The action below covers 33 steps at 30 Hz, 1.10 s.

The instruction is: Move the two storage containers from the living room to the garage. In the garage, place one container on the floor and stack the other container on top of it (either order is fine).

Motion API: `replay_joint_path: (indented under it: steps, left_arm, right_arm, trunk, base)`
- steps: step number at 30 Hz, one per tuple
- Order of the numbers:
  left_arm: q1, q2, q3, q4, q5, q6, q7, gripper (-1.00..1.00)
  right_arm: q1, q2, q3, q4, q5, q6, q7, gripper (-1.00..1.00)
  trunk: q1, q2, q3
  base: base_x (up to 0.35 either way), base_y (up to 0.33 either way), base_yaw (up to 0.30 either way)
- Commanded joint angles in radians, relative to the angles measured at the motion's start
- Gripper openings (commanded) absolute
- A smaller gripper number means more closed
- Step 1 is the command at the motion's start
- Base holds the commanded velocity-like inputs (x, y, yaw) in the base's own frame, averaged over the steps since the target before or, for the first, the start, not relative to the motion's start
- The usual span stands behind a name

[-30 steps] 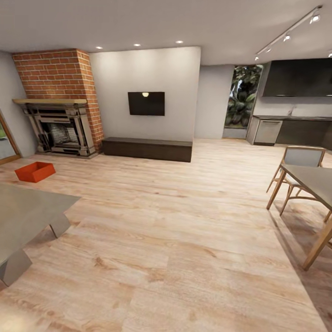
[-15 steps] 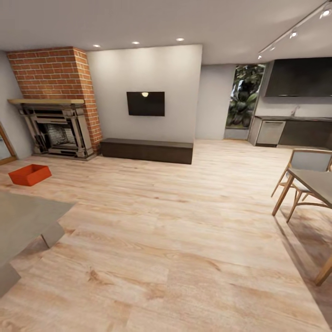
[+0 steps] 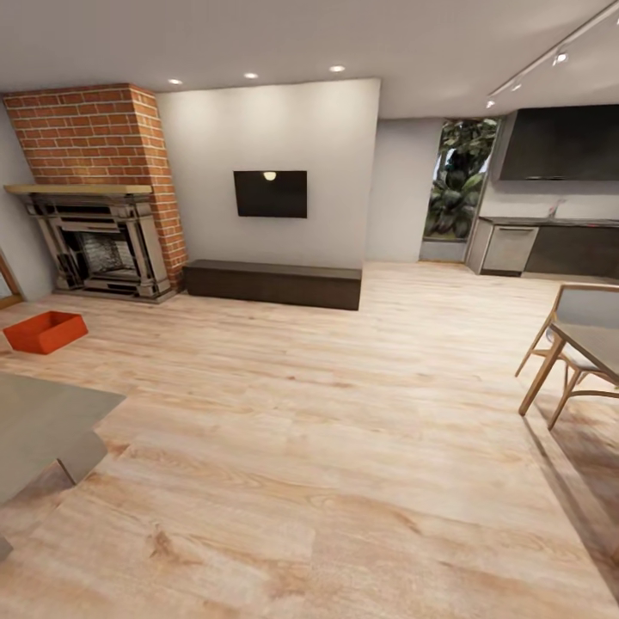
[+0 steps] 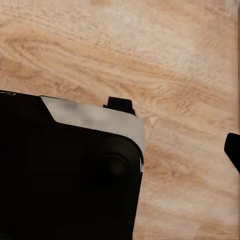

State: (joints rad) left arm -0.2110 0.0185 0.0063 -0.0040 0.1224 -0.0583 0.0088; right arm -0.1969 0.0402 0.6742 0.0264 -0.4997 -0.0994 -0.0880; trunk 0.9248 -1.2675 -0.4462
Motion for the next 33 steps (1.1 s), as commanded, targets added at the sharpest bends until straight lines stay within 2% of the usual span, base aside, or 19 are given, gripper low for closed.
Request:
replay_joint_path:
  steps: [1,33]
  left_arm:
    - [-0.001,0.0,0.0,0.001,0.008,-0.003,0.0,1.0]
    - [-0.001,0.0,0.0,0.001,0.008,-0.003,0.0,1.0]
  right_arm:
    - [-0.001,0.0,0.008,0.003,-0.009,-0.005,-0.001,1.0]
    - [-0.001,0.001,0.008,0.003,-0.017,-0.003,-0.008,1.0]
  trunk:
    - [0.001,-0.001,-0.001]
    - [0.001,-0.001,-0.001]
  base:
    - [0.321,0.0,0.0]
    - [0.321,0.0,0.0]
